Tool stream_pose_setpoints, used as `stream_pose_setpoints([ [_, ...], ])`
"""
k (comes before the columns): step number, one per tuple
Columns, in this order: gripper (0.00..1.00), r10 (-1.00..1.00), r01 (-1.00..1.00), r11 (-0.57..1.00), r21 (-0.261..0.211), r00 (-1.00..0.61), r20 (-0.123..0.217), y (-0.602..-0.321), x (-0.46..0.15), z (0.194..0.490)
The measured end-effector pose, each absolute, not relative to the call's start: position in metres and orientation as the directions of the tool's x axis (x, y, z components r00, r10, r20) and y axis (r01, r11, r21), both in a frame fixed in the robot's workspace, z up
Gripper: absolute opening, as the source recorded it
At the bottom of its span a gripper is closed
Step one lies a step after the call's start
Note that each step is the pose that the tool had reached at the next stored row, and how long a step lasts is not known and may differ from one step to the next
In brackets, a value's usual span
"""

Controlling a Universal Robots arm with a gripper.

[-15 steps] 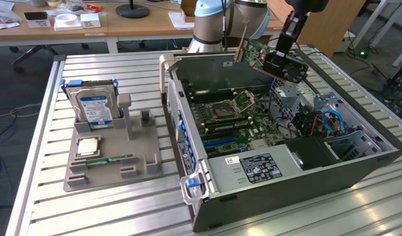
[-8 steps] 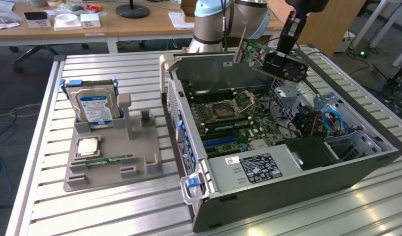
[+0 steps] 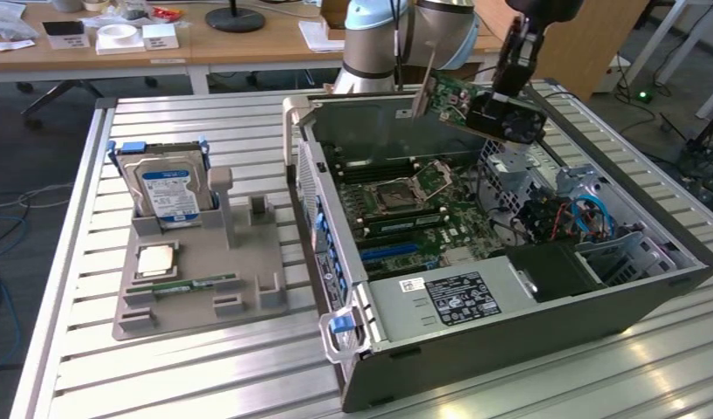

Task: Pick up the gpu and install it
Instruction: 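Insert the gpu into the slot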

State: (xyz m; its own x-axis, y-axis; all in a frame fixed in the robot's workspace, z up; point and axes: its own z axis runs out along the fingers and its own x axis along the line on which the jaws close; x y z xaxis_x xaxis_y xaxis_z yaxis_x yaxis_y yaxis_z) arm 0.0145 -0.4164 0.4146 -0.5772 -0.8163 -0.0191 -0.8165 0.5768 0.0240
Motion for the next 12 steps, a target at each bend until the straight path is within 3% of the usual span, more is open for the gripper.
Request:
stream_pose_setpoints([
  [12, 0.26, -0.907, -0.907, 0.421, 0.022, -0.421, -0.016, -0.4164, 0.0145, 0.4145],
])
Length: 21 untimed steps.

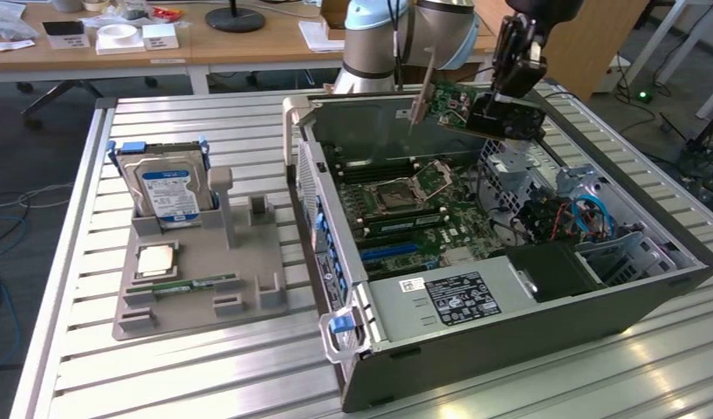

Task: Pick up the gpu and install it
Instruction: 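Insert the gpu into the slot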

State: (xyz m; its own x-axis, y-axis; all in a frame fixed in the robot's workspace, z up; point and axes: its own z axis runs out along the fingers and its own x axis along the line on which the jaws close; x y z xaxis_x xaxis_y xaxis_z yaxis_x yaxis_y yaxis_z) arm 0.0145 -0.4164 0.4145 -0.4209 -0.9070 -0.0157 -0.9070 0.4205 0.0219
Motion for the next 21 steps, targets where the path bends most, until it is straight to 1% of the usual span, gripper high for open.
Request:
stream_pose_setpoints([
  [11, 0.26, -0.959, -0.959, 0.282, 0.021, -0.282, -0.014, -0.4164, 0.0145, 0.4144],
  [21, 0.26, -0.961, -0.961, 0.274, 0.021, -0.275, -0.014, -0.4164, 0.0145, 0.4144],
])
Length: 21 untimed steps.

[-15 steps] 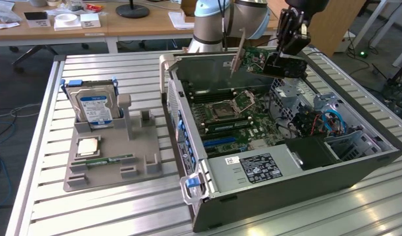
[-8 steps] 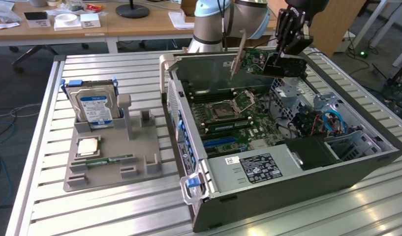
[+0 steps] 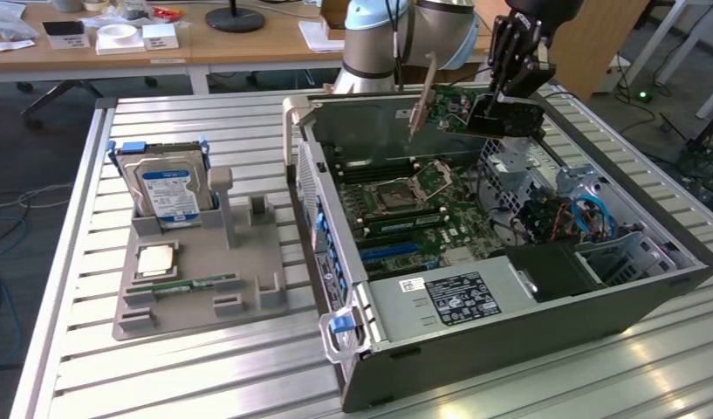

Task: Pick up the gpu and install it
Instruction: 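Insert the gpu into the slot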

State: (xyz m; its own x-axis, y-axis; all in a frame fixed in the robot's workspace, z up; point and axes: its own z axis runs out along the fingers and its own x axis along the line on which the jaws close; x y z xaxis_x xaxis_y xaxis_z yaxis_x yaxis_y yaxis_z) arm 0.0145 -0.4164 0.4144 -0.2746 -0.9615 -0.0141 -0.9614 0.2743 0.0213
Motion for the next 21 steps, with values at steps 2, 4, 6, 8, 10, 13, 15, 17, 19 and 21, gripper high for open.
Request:
stream_pose_setpoints([
  [2, 0.26, -0.961, -0.961, 0.274, 0.021, -0.275, -0.014, -0.4164, 0.0145, 0.4144],
  [4, 0.26, -0.962, -0.962, 0.272, 0.021, -0.272, -0.014, -0.4164, 0.0145, 0.4144],
  [6, 0.26, -0.965, -0.965, 0.262, 0.021, -0.262, -0.014, -0.4163, 0.0145, 0.4143],
  [8, 0.26, -0.969, -0.969, 0.248, 0.021, -0.248, -0.014, -0.4163, 0.0145, 0.4143],
  [10, 0.26, -0.973, -0.973, 0.23, 0.021, -0.231, -0.014, -0.4163, 0.0145, 0.4143],
  [13, 0.26, -0.979, -0.979, 0.202, 0.021, -0.203, -0.014, -0.4163, 0.0145, 0.4142],
  [15, 0.26, -0.983, -0.983, 0.181, 0.021, -0.182, -0.014, -0.4162, 0.0145, 0.4142],
  [17, 0.26, -0.987, -0.987, 0.159, 0.021, -0.159, -0.014, -0.4161, 0.0145, 0.4141],
  [19, 0.26, -0.991, -0.991, 0.136, 0.021, -0.136, -0.014, -0.416, 0.0145, 0.414],
  [21, 0.26, -0.994, -0.994, 0.111, 0.021, -0.111, -0.014, -0.416, 0.0145, 0.4139],
])
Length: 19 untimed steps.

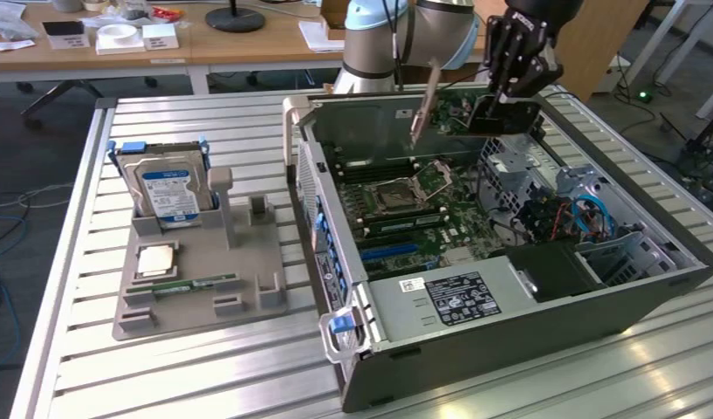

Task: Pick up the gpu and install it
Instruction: 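Insert the gpu into the slot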

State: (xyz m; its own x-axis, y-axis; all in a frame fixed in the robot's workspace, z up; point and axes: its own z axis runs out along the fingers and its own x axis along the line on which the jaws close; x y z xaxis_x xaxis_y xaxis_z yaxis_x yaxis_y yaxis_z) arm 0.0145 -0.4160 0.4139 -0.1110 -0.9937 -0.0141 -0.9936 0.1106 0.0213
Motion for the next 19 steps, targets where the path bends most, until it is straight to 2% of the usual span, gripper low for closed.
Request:
stream_pose_setpoints([
  [10, 0.26, -1.0, -1.0, -0.013, 0.021, 0.013, -0.014, -0.4156, 0.0145, 0.4137],
  [19, 0.26, -1.0, -1.0, -0.019, 0.021, 0.019, -0.014, -0.4156, 0.014, 0.4136],
])
